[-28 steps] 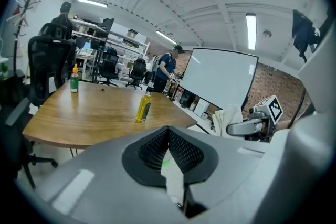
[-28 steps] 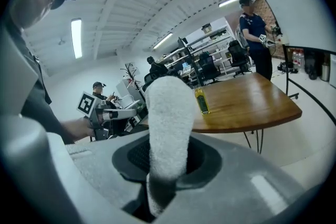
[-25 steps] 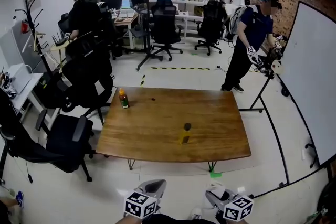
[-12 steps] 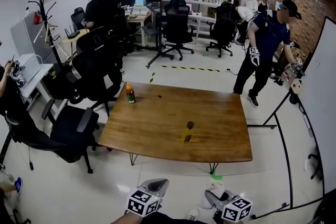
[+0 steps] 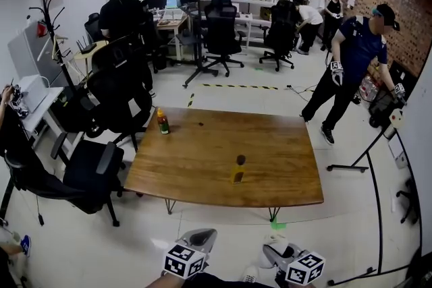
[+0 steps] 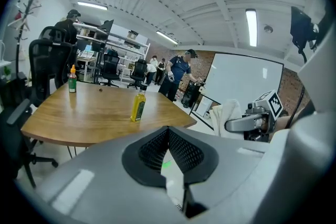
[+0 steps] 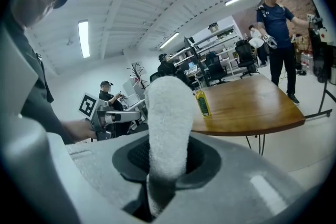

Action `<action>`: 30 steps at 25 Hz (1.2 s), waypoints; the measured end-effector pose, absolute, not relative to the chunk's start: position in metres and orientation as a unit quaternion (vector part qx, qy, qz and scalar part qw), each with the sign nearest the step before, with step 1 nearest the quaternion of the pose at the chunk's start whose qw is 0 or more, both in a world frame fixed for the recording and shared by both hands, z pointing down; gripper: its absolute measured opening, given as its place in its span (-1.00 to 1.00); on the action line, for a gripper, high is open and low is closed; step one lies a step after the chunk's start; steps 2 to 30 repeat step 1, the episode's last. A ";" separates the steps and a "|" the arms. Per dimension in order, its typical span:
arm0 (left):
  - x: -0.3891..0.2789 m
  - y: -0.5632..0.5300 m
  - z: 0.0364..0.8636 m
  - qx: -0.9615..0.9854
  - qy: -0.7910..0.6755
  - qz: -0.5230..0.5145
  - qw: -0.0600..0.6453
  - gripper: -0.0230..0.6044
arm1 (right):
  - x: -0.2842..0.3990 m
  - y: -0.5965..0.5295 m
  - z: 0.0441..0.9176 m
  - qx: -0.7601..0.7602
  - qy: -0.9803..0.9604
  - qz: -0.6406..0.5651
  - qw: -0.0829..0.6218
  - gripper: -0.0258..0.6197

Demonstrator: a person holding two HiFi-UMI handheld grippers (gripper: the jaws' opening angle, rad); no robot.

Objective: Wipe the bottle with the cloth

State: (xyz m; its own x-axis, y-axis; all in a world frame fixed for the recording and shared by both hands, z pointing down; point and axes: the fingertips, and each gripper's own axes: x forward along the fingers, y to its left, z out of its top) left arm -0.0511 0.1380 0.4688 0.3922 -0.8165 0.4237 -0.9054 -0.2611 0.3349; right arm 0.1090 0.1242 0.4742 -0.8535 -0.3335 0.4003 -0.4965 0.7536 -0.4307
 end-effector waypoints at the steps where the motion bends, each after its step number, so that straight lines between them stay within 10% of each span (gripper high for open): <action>1: -0.051 0.138 0.469 0.790 -0.544 0.083 0.269 -0.87 | 0.109 0.124 0.474 0.225 -0.924 0.269 0.152 -0.70; 30: -0.051 0.138 0.469 0.790 -0.544 0.083 0.269 -0.87 | 0.109 0.124 0.474 0.225 -0.924 0.269 0.152 -0.70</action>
